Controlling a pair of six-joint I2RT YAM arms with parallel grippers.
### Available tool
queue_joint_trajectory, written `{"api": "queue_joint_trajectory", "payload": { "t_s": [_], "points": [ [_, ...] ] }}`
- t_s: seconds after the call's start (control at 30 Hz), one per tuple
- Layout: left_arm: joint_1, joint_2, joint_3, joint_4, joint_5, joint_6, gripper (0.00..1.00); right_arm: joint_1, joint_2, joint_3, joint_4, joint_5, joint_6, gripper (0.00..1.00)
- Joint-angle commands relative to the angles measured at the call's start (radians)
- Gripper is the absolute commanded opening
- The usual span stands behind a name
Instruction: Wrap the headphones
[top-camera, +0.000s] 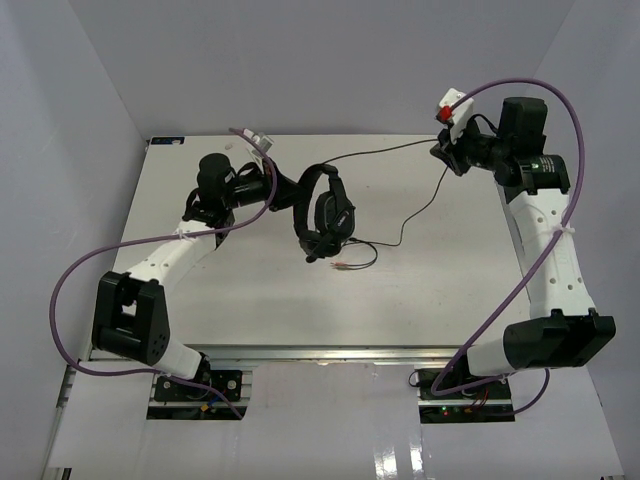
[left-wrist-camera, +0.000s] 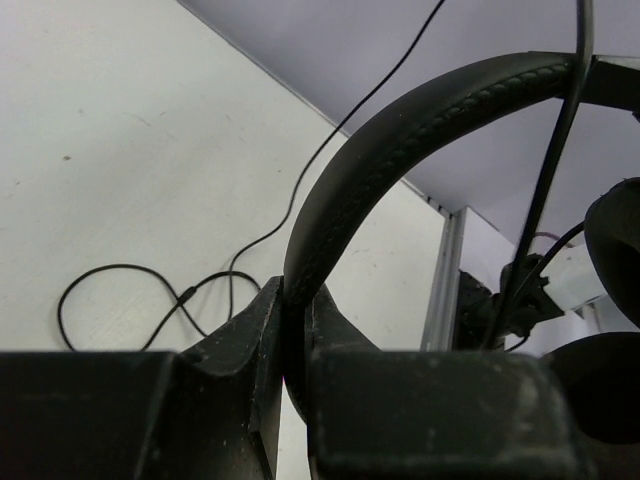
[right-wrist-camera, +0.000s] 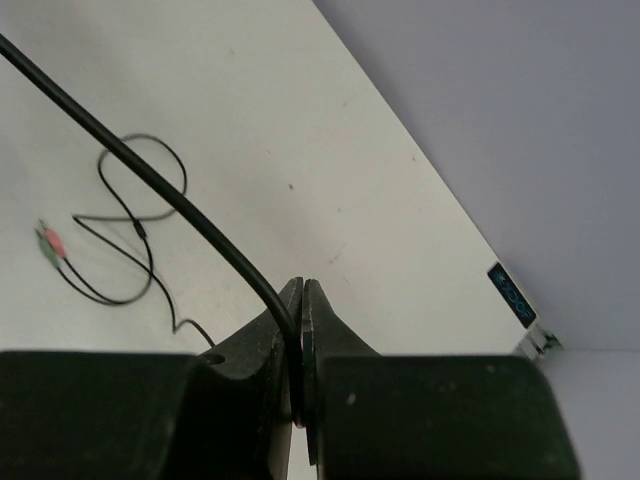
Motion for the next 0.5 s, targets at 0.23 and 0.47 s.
{"api": "queue_joint_trajectory", "payload": {
  "t_s": [0.23,0.47],
  "points": [
    [-0.075,-0.036,0.004,-0.316,-0.18,0.308,0.0,-0.071,0.024,0.063,0.322,-0.28,0.346,0.08],
    [-0.125,-0.049,-0.046,-0.347,-0.227,0.367,0.0,-0.095,0.025,0.02,0.379,-0.298,0.394,0.08]
  ]
}}
